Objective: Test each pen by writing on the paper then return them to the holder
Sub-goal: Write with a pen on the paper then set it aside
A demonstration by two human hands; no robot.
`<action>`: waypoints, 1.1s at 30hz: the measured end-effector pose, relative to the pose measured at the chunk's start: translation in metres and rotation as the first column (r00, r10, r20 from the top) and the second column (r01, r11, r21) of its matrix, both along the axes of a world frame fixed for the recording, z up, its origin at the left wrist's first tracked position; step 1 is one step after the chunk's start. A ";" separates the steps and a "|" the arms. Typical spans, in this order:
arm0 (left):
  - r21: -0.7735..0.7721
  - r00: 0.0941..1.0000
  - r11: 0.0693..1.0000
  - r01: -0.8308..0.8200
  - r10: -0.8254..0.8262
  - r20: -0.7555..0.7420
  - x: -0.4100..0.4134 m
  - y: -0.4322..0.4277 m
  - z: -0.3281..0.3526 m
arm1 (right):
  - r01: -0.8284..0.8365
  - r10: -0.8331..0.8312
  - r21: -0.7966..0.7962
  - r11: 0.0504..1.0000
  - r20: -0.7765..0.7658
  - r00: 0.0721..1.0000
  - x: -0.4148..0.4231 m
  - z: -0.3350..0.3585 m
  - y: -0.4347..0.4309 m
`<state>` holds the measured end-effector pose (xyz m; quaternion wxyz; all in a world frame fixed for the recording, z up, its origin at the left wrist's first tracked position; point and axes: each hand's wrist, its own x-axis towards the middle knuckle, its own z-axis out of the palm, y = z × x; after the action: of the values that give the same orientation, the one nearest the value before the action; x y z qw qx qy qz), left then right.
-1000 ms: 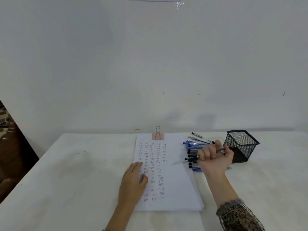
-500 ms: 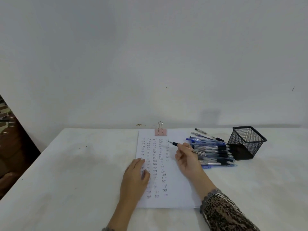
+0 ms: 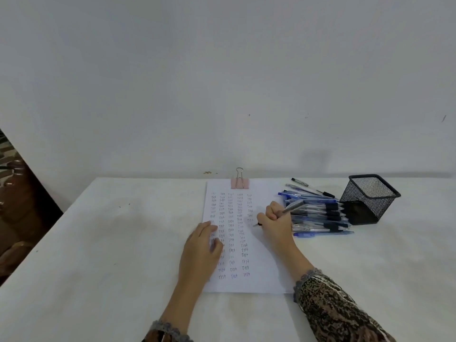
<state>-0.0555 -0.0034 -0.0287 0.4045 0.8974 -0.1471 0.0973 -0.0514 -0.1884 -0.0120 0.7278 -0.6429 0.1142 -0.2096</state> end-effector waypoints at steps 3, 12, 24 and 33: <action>-0.002 1.000 1.000 -0.006 0.006 -0.006 0.001 0.000 -0.001 | -0.032 0.032 -0.035 0.999 -0.003 0.999 -0.003 0.003 0.002; -0.012 1.000 1.000 0.000 0.000 -0.007 0.002 -0.001 -0.001 | -0.041 0.030 -0.169 0.985 -0.065 0.997 -0.003 0.004 0.009; -0.028 1.000 1.000 -0.002 0.001 -0.013 0.000 0.000 0.000 | -0.003 -0.013 -0.182 0.983 -0.090 0.996 -0.004 0.003 0.007; -0.012 1.000 1.000 0.004 -0.004 -0.012 0.001 0.000 -0.002 | 0.011 -0.028 -0.198 0.980 -0.081 0.996 -0.005 0.004 0.007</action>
<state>-0.0541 -0.0029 -0.0307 0.4109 0.8952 -0.1458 0.0919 -0.0560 -0.1815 -0.0078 0.6529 -0.7191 0.1293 -0.2000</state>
